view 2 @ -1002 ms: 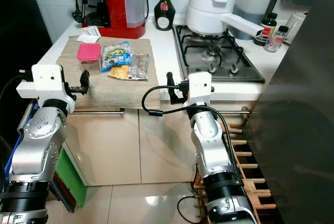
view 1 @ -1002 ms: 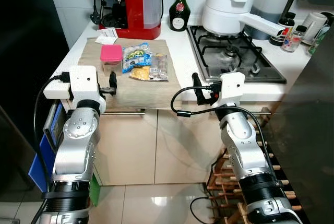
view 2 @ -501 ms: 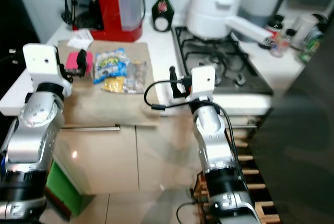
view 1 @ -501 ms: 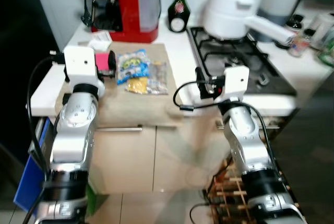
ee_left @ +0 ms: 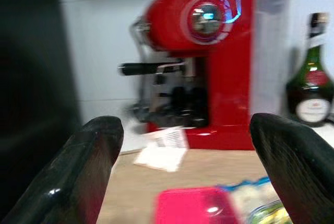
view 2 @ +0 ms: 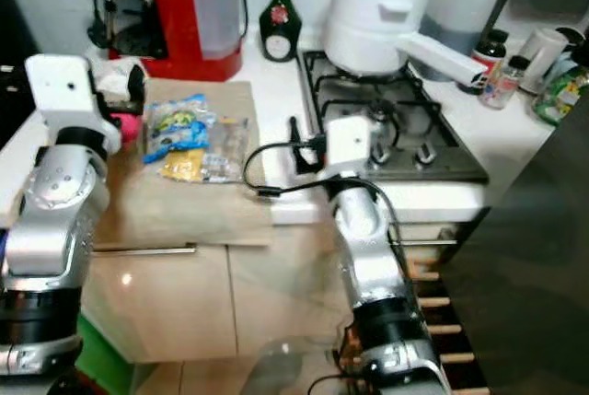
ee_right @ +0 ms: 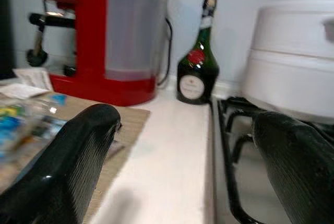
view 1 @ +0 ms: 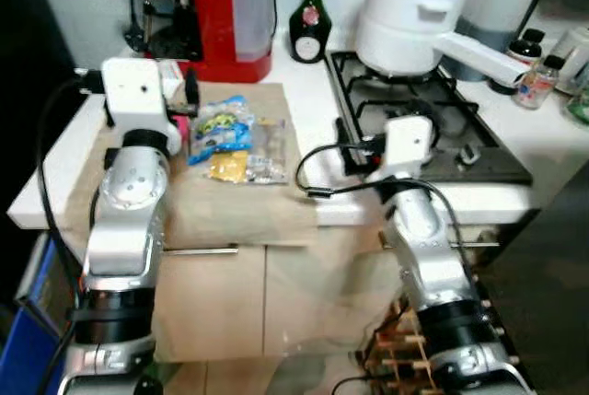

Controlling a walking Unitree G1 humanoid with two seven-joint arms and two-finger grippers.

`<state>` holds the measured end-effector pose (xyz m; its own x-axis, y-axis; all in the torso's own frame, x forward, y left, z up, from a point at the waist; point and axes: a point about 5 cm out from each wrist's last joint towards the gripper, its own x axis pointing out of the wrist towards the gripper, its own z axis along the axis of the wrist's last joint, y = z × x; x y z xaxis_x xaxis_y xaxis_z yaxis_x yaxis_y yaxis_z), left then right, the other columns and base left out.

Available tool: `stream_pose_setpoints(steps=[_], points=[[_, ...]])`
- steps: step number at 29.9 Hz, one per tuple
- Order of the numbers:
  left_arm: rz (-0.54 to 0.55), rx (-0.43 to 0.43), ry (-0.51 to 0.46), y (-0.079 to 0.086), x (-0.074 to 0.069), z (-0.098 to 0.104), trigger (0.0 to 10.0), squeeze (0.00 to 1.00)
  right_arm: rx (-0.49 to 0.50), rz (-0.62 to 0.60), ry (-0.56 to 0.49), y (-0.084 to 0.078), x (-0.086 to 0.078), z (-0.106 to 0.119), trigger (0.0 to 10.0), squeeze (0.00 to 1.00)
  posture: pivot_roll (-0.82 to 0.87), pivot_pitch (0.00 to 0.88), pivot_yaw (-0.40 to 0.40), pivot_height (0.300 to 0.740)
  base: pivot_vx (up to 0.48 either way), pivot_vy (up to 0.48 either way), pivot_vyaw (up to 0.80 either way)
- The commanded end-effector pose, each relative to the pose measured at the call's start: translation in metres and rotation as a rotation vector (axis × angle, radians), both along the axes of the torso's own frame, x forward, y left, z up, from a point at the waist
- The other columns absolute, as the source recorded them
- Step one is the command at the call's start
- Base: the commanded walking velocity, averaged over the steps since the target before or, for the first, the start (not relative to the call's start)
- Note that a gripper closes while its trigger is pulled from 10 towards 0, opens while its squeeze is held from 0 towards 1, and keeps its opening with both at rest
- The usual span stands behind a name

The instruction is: Restocking fridge

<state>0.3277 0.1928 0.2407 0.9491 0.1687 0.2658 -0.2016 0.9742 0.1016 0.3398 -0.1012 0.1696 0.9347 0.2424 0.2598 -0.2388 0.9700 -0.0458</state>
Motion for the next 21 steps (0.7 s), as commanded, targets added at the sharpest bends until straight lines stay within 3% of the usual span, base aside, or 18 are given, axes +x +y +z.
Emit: stream_pose_setpoints(steps=[1,17,21], points=[[0.018,0.0,-0.003,0.0,0.0,0.009,10.0,0.0,0.003,-0.012,-0.002,-0.005,-0.001,0.001,10.0,0.04,-0.03,0.0,-0.014,0.74,0.0,0.0,0.0],[0.02,-0.128,0.196,0.001,0.003,-0.017,10.0,0.0,0.003,-0.01,0.012,-0.003,-0.002,-0.002,10.0,0.05,-0.03,0.0,-0.012,0.74,0.0,0.0,0.0],[0.013,-0.121,0.222,0.0,0.003,-0.019,10.0,0.0,0.003,-0.012,0.014,-0.004,-0.002,-0.002,10.0,0.05,-0.03,0.0,-0.011,0.74,0.0,0.0,0.0]])
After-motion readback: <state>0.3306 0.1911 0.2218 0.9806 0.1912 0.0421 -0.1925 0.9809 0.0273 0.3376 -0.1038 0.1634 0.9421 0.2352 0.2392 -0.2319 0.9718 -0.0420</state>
